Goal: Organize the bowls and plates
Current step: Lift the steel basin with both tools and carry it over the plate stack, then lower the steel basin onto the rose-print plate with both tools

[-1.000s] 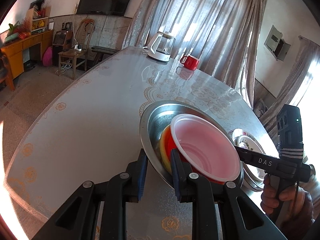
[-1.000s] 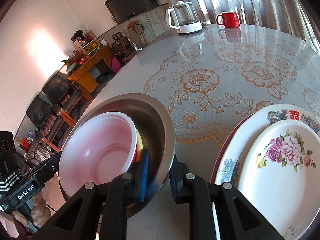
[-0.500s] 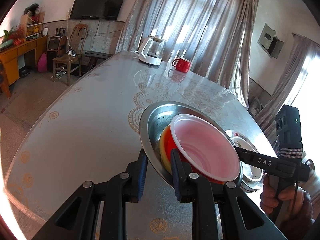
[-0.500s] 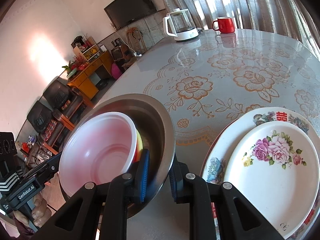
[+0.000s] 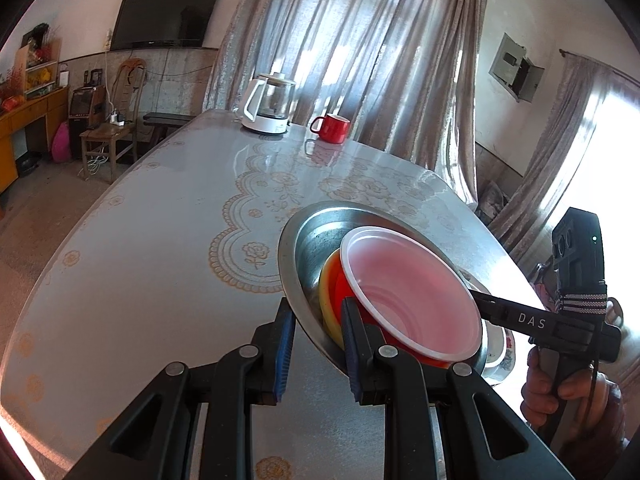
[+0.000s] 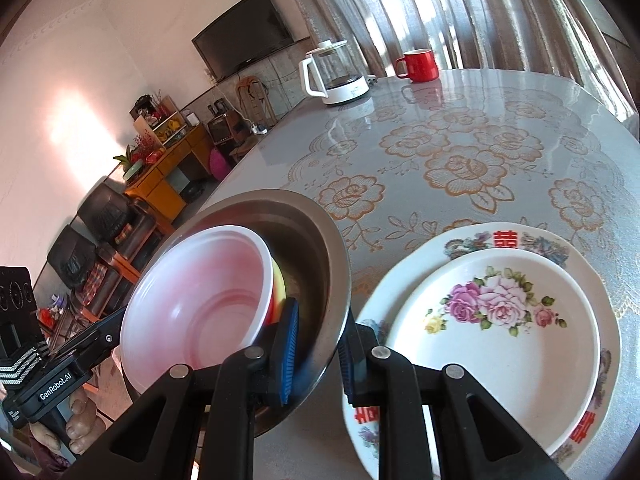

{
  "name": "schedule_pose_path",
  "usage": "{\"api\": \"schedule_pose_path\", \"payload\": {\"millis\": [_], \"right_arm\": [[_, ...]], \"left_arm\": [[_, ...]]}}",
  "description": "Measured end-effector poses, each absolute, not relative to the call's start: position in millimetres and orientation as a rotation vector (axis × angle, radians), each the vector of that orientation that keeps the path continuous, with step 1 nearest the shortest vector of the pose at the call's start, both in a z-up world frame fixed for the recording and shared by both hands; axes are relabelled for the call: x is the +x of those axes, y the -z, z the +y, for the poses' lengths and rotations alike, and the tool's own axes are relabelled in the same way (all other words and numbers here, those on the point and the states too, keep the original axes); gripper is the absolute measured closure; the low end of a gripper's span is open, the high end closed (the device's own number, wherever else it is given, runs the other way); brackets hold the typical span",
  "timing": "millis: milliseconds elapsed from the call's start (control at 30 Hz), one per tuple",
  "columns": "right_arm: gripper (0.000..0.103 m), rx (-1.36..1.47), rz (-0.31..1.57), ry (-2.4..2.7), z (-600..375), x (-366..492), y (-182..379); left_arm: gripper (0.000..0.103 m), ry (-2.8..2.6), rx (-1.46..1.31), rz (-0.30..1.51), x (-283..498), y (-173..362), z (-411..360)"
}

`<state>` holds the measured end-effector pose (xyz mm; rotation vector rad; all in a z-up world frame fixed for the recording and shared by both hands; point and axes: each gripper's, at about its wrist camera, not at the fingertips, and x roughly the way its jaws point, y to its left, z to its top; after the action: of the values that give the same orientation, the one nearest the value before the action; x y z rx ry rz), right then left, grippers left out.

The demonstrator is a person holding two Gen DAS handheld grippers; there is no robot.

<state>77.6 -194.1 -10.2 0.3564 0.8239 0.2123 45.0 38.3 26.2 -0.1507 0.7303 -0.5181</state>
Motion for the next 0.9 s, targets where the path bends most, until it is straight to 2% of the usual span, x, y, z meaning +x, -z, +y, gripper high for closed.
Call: {"api": "schedule_pose_path", "payload": {"millis": [567,900], "right_arm": [[0.084,0.4,0.741,-0.032,-267,41,-15],[0.084,0.451,0.783,0.072,-311,18,5]], "left_arm": [[0.08,0.719,-0.081,0.73,53,-46,-45],[0.08,0.806,-0.019,0.8,54,-33,-93]]}}
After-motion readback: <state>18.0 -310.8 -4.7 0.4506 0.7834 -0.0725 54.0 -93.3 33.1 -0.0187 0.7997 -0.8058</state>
